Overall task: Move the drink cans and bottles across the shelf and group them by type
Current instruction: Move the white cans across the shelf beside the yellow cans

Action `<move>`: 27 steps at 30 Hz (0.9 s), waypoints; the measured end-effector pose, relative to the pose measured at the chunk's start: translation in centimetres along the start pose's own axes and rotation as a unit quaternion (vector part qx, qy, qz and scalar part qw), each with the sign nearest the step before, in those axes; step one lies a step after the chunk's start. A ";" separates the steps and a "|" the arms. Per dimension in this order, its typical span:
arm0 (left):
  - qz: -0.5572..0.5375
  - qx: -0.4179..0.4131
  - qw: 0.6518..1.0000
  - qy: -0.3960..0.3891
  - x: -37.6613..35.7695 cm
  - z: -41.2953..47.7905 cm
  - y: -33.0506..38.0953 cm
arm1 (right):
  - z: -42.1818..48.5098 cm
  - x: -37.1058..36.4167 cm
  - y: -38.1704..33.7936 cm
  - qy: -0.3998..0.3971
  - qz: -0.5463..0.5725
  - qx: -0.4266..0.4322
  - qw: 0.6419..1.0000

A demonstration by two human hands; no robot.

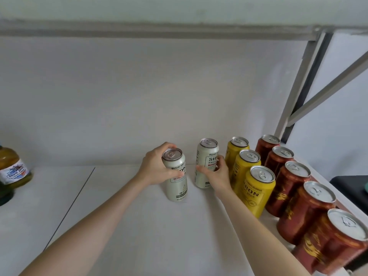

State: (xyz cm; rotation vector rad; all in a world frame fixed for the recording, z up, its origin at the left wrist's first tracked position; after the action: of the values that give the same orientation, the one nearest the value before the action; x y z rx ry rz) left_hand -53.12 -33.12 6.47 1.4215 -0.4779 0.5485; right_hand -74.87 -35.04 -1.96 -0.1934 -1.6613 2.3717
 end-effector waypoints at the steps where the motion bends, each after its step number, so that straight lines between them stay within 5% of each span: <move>1: 0.001 -0.003 1.000 -0.002 -0.1 0.2 -0.1 | 0.1 -0.1 0.2 0.000 0.001 0.000 1.000; 19: -0.061 -0.013 0.998 -0.032 -1.1 -0.2 -0.4 | -7.0 1.0 1.4 0.055 0.005 -0.047 0.997; 27: -0.180 0.112 0.971 -0.109 -1.1 -0.8 -2.9 | -8.1 -3.2 0.8 -0.120 -0.019 -0.010 0.993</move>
State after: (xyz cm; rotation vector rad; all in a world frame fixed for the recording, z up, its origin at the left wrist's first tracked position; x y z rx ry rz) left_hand -52.22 -32.55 3.37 1.7491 -0.3254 0.1541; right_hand -69.92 -28.85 -5.60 0.1251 -1.7742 2.4290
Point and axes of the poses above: each hand's wrist, its own z-axis towards the middle knuckle, its own x-axis out of the back of the hand, y = z × x, the point moved 5 cm from there along z, towards the middle knuckle, and after that the axes turned 14 degrees about x, right-handed, at the moved point
